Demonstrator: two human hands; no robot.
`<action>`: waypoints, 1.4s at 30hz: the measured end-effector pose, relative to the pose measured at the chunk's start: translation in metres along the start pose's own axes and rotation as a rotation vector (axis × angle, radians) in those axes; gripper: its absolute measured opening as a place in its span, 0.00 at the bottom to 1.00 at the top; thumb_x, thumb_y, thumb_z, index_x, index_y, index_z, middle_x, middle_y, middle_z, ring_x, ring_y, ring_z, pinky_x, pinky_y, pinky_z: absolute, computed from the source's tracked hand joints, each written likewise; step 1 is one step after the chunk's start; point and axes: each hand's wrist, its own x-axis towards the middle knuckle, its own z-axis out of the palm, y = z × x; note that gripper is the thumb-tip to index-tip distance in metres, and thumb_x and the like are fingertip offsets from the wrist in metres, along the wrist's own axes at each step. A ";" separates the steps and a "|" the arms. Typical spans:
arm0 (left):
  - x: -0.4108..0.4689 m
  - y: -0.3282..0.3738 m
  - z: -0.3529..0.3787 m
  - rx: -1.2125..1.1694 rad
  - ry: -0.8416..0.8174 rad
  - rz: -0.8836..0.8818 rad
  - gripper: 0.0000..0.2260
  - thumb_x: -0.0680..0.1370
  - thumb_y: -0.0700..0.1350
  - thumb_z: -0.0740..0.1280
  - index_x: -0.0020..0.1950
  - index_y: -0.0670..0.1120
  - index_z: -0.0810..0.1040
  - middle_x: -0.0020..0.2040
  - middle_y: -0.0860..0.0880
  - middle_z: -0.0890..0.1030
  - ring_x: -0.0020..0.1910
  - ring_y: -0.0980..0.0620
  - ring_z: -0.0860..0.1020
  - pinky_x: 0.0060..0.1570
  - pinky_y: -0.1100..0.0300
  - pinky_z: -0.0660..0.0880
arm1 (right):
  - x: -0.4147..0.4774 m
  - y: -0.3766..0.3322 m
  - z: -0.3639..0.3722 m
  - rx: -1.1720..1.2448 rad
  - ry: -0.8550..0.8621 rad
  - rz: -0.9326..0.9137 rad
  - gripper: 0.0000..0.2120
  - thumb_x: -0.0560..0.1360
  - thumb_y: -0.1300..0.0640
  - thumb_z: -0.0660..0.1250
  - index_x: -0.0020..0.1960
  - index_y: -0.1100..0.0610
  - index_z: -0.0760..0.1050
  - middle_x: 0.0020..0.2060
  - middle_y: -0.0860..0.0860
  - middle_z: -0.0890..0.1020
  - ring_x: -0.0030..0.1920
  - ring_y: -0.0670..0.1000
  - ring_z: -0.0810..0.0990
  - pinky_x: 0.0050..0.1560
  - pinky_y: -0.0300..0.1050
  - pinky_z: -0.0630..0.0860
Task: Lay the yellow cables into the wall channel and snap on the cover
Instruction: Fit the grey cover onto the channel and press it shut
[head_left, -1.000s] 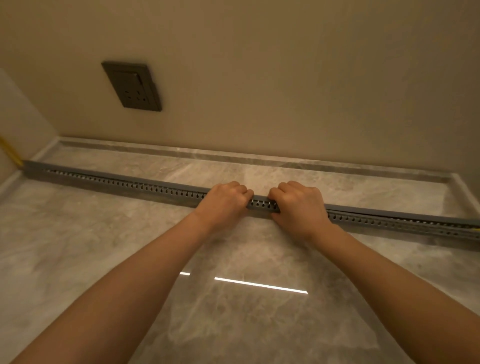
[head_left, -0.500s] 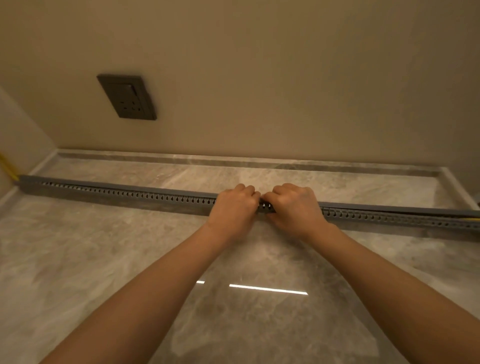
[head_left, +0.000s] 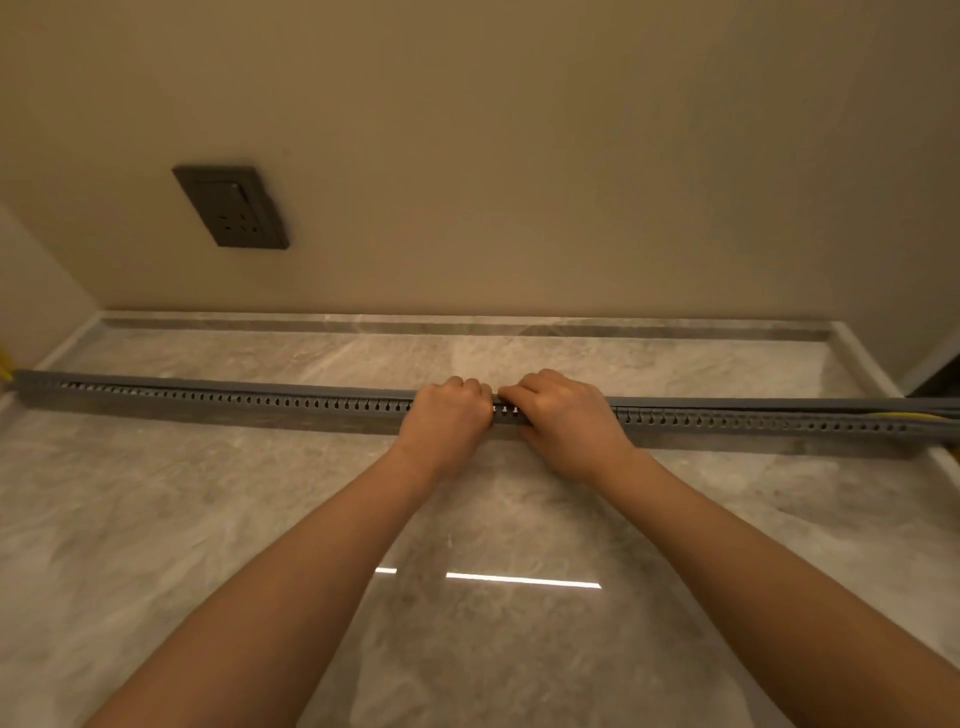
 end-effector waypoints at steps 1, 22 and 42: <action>0.000 -0.001 -0.001 -0.005 0.003 -0.001 0.09 0.80 0.45 0.58 0.56 0.43 0.72 0.52 0.46 0.78 0.51 0.48 0.76 0.40 0.57 0.69 | -0.002 0.003 -0.001 0.007 -0.005 0.010 0.13 0.75 0.61 0.62 0.58 0.56 0.75 0.49 0.52 0.80 0.50 0.54 0.75 0.41 0.47 0.71; -0.002 0.001 0.000 0.019 -0.013 -0.003 0.13 0.80 0.51 0.59 0.56 0.44 0.73 0.52 0.47 0.78 0.50 0.49 0.76 0.41 0.58 0.70 | -0.033 0.030 -0.019 -0.218 -0.061 0.167 0.10 0.70 0.64 0.65 0.51 0.57 0.73 0.46 0.52 0.78 0.46 0.54 0.75 0.35 0.43 0.63; 0.004 -0.011 0.001 -0.081 0.020 0.006 0.15 0.78 0.55 0.60 0.54 0.45 0.74 0.50 0.49 0.80 0.49 0.49 0.77 0.38 0.58 0.65 | -0.036 0.038 -0.020 -0.150 0.070 0.107 0.07 0.67 0.61 0.70 0.45 0.60 0.78 0.38 0.55 0.80 0.41 0.56 0.77 0.30 0.44 0.66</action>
